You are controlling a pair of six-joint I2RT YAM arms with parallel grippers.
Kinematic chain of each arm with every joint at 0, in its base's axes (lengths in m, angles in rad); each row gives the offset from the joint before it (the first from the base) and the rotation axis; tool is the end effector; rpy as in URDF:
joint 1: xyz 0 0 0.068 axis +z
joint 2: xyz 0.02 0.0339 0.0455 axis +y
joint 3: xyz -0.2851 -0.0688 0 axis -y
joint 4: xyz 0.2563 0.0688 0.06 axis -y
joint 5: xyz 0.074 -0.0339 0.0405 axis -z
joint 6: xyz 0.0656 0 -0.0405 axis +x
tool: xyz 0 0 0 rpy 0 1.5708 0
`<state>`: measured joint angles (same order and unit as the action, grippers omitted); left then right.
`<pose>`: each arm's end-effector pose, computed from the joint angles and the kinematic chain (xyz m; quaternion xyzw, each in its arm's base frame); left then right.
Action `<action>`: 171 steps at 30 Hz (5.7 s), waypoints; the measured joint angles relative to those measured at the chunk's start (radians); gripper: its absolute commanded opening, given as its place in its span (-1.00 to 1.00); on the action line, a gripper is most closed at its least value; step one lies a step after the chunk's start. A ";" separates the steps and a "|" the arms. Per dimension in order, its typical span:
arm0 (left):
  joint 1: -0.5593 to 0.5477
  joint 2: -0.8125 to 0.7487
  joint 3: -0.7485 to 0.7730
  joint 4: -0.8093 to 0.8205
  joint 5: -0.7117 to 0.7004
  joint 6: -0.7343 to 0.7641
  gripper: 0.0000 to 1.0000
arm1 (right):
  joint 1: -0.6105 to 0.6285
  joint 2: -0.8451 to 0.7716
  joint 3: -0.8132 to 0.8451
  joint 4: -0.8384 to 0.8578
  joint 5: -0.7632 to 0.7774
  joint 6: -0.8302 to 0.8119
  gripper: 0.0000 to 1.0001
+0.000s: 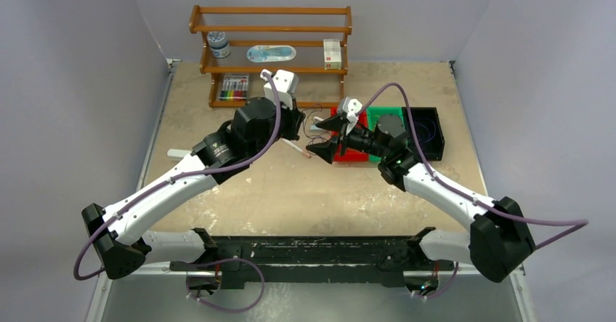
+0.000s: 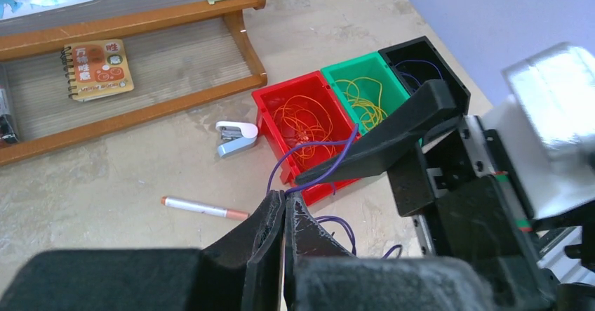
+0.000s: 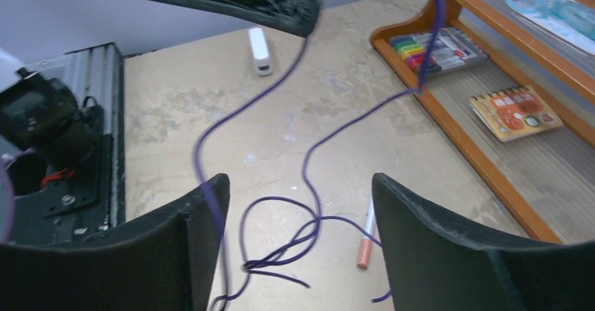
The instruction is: Untangle the cables
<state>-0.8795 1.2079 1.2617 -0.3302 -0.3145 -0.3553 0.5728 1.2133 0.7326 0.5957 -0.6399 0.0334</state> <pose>0.2086 -0.2203 0.4165 0.1130 0.7855 -0.2429 0.5579 0.2317 0.1961 0.3298 -0.3946 0.5461 0.4112 0.6139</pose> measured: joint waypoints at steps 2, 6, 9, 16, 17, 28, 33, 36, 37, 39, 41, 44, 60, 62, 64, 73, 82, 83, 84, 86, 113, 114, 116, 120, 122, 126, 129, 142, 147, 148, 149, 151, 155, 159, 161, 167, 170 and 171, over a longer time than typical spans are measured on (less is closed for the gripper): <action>0.000 0.000 0.007 0.000 0.000 0.000 -1.00 | 0.003 0.027 0.004 0.025 0.038 0.010 0.18; 0.000 0.000 0.024 0.000 0.001 0.000 -1.00 | 0.003 0.068 0.004 0.077 0.113 0.050 -0.16; 0.000 0.000 0.040 0.000 0.001 0.000 -1.00 | 0.003 0.099 0.004 0.127 0.138 0.082 -0.35; 0.000 -0.001 0.116 -0.003 -0.005 0.000 -1.00 | 0.008 0.185 -0.014 0.199 0.161 0.134 -0.42; 0.000 -0.002 0.134 -0.003 -0.008 0.000 -1.00 | 0.011 0.195 -0.023 0.208 0.164 0.140 -0.42; 0.000 -0.016 0.261 -0.008 -0.070 0.026 -1.00 | 0.045 0.263 -0.124 0.244 0.179 0.169 -0.50; 0.000 -0.016 0.274 -0.012 -0.090 0.038 -1.00 | 0.049 0.266 -0.163 0.274 0.181 0.177 -0.40; 0.000 -0.016 0.274 -0.025 -0.098 0.045 -1.00 | 0.049 0.235 -0.190 0.271 0.205 0.182 -0.26; 0.000 -0.016 0.274 -0.029 -0.101 0.045 -1.00 | 0.049 0.216 -0.198 0.268 0.213 0.181 -0.23; 0.000 -0.016 0.274 -0.032 -0.105 0.047 -1.00 | 0.049 0.163 -0.209 0.255 0.233 0.179 -0.19; 0.000 -0.016 0.272 -0.032 -0.106 0.053 -1.00 | 0.049 0.085 -0.217 0.238 0.258 0.173 -0.18; 0.000 -0.023 0.256 -0.030 -0.106 0.055 -1.00 | 0.049 -0.035 -0.218 0.197 0.291 0.164 -0.14; 0.000 -0.033 0.192 -0.024 -0.078 0.061 -1.00 | 0.049 -0.315 -0.059 -0.049 0.311 0.036 0.25; 0.000 -0.033 0.189 -0.022 -0.062 0.061 -1.00 | 0.049 -0.294 -0.034 -0.064 0.329 0.038 0.20; 0.000 -0.033 0.183 -0.022 -0.047 0.061 -1.00 | 0.049 -0.283 -0.023 -0.071 0.364 0.046 0.18; 0.000 -0.032 0.179 -0.022 0.008 0.070 -1.00 | 0.049 -0.273 -0.008 -0.062 0.419 0.068 0.24; 0.000 -0.031 0.174 -0.008 0.060 0.087 -1.00 | 0.049 -0.080 0.116 -0.014 0.170 0.060 0.29; 0.000 -0.030 0.174 -0.007 0.063 0.087 -1.00 | 0.049 -0.066 0.119 -0.011 0.148 0.060 0.28; 0.000 -0.030 0.173 -0.007 0.066 0.087 -1.00 | 0.049 -0.052 0.121 -0.008 0.122 0.060 0.28; 0.000 -0.029 0.173 -0.007 0.072 0.087 -1.00 | 0.049 -0.023 0.122 -0.006 0.067 0.060 0.27; 0.000 -0.031 0.245 0.006 0.093 0.086 -1.00 | 0.049 0.256 -0.024 0.182 0.313 0.229 -0.65; 0.000 -0.031 0.251 0.003 0.091 0.087 -1.00 | 0.049 0.264 -0.036 0.186 0.314 0.232 -0.65; 0.000 -0.031 0.262 -0.001 0.086 0.087 -1.00 | 0.049 0.272 -0.056 0.198 0.316 0.236 -0.63; 0.000 -0.031 0.277 -0.002 0.074 0.089 -1.00 | 0.049 0.272 -0.095 0.229 0.316 0.240 -0.59; 0.000 -0.032 0.281 -0.003 0.069 0.090 -1.00 | 0.049 0.272 -0.107 0.237 0.315 0.240 -0.53; 0.000 -0.034 0.287 -0.005 0.056 0.096 -1.00 | 0.049 0.271 -0.128 0.249 0.313 0.239 -0.40; 0.000 -0.039 0.291 -0.005 0.048 0.104 -1.00 | 0.049 0.246 -0.153 0.244 0.319 0.237 -0.24; 0.000 -0.045 0.290 -0.009 0.037 0.109 -1.00 | 0.050 -0.200 -0.169 0.026 0.515 0.127 0.45; 0.000 -0.049 0.278 -0.009 0.037 0.109 -1.00 | 0.050 -0.374 -0.144 -0.037 0.518 0.050 0.54; 0.000 -0.049 0.276 -0.011 0.037 0.109 -1.00 | 0.050 -0.393 -0.126 -0.052 0.515 0.032 0.55; 0.000 -0.049 0.272 -0.010 0.036 0.109 -1.00 | 0.050 -0.405 -0.103 -0.071 0.509 0.015 0.55; 0.000 -0.050 0.265 -0.011 0.035 0.109 -1.00 | 0.050 -0.411 -0.055 -0.103 0.480 -0.018 0.55; 0.000 -0.049 0.258 -0.014 0.031 0.109 -1.00 | 0.050 -0.407 0.021 -0.156 0.401 -0.066 0.55; 0.000 -0.048 0.256 -0.014 0.029 0.109 -1.00 | 0.050 -0.372 0.096 -0.204 0.330 -0.100 0.58; 0.000 -0.045 0.254 -0.014 0.029 0.109 -1.00 | 0.050 -0.341 0.132 -0.212 0.303 -0.110 0.61; 0.000 -0.023 0.247 -0.012 0.029 0.111 -1.00 | 0.050 -0.229 0.218 -0.244 0.193 -0.129 0.70; 0.000 -0.008 0.245 -0.012 0.029 0.113 -1.00 | 0.050 -0.179 0.240 -0.251 0.149 -0.137 0.71; 0.000 -0.003 0.245 -0.012 0.030 0.113 -1.00 | 0.050 -0.163 0.246 -0.253 0.140 -0.141 0.71</action>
<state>-0.8795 1.2053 1.5070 -0.3420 -0.2848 -0.2424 0.6228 1.0500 0.9783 0.3424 -0.5003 -0.1074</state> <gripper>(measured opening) 0.007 0.853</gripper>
